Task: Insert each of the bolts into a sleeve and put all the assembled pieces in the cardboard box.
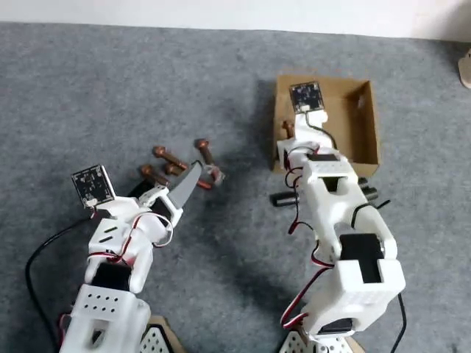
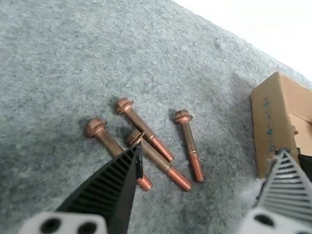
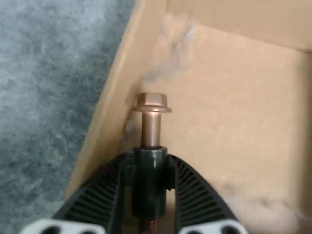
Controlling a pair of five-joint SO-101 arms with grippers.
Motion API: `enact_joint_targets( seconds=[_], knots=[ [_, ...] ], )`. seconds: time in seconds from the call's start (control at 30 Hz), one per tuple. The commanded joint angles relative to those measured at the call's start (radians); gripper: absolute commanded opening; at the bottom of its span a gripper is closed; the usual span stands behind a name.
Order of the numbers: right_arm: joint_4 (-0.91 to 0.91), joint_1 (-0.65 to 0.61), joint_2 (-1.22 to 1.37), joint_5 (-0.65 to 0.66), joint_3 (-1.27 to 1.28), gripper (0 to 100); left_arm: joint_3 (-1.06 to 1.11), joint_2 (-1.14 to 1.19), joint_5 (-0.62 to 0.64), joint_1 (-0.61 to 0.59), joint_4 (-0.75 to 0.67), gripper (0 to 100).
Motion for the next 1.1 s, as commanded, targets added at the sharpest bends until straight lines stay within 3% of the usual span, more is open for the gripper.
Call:
enact_joint_targets(
  seconds=[0.0, 0.33, 0.53, 0.87, 1.0, 1.07],
  knots=[
    [0.036, -0.007, -0.027, 0.006, -0.01, 0.7, -0.007, -0.012, 0.003, -0.015, -0.023, 38],
    [0.101, -0.007, -0.027, 0.012, -0.027, 0.8, -0.007, -0.012, 0.003, -0.016, -0.023, 38],
    [0.127, -0.005, -0.025, 0.006, -0.071, 10.2, -0.007, -0.012, 0.003, -0.016, -0.023, 38],
    [0.16, 0.001, -0.031, 0.005, -0.139, 10.6, -0.007, -0.012, 0.003, -0.016, -0.023, 38],
    [0.295, 0.024, -0.033, -0.002, -0.24, 10.6, -0.007, -0.01, 0.003, -0.016, -0.023, 38],
    [0.418, 0.036, -0.035, -0.064, -0.326, 10.6, -0.005, -0.007, 0.003, -0.016, -0.023, 38]
  ],
)
